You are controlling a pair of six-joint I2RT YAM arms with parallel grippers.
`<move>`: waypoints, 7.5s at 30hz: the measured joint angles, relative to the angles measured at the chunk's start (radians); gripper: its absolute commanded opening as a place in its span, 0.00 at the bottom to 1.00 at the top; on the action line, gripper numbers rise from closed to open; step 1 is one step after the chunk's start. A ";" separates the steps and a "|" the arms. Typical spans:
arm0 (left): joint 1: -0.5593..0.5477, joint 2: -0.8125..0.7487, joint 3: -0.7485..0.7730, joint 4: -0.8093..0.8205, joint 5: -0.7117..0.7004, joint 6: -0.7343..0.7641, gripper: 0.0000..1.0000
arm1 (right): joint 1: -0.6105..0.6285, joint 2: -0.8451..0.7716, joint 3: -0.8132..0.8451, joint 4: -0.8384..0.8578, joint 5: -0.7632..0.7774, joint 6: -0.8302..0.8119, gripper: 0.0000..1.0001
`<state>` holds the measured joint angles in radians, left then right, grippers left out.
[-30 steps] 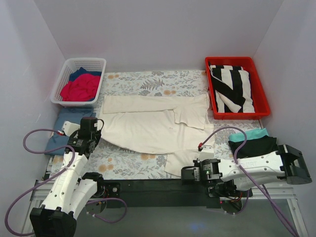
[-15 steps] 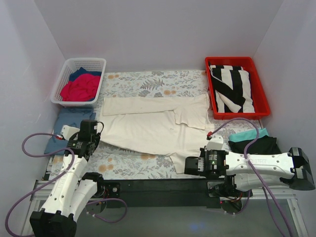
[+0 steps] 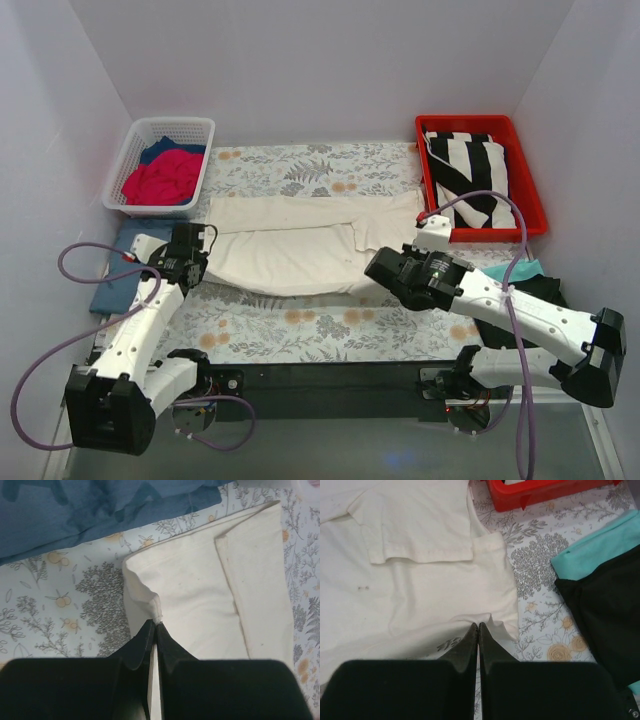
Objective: Fold and stack the t-shirts
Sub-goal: Fold the tshirt
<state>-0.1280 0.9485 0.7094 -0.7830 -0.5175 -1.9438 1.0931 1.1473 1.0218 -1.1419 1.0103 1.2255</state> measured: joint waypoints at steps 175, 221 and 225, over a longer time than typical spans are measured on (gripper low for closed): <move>-0.003 0.642 0.151 0.302 0.021 0.117 0.49 | -0.665 0.444 -0.225 1.057 -0.671 -0.932 0.60; 0.031 0.450 0.419 0.311 0.326 0.482 0.49 | -0.697 0.869 0.389 0.793 -0.758 -0.917 0.60; 0.031 0.444 0.399 0.307 0.318 0.473 0.49 | -0.697 0.958 0.509 0.760 -0.729 -0.936 0.60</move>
<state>-0.0975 1.3922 1.1088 -0.4755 -0.1997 -1.4708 0.3958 2.1052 1.5303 -0.3820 0.2810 0.2893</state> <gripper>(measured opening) 0.487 0.599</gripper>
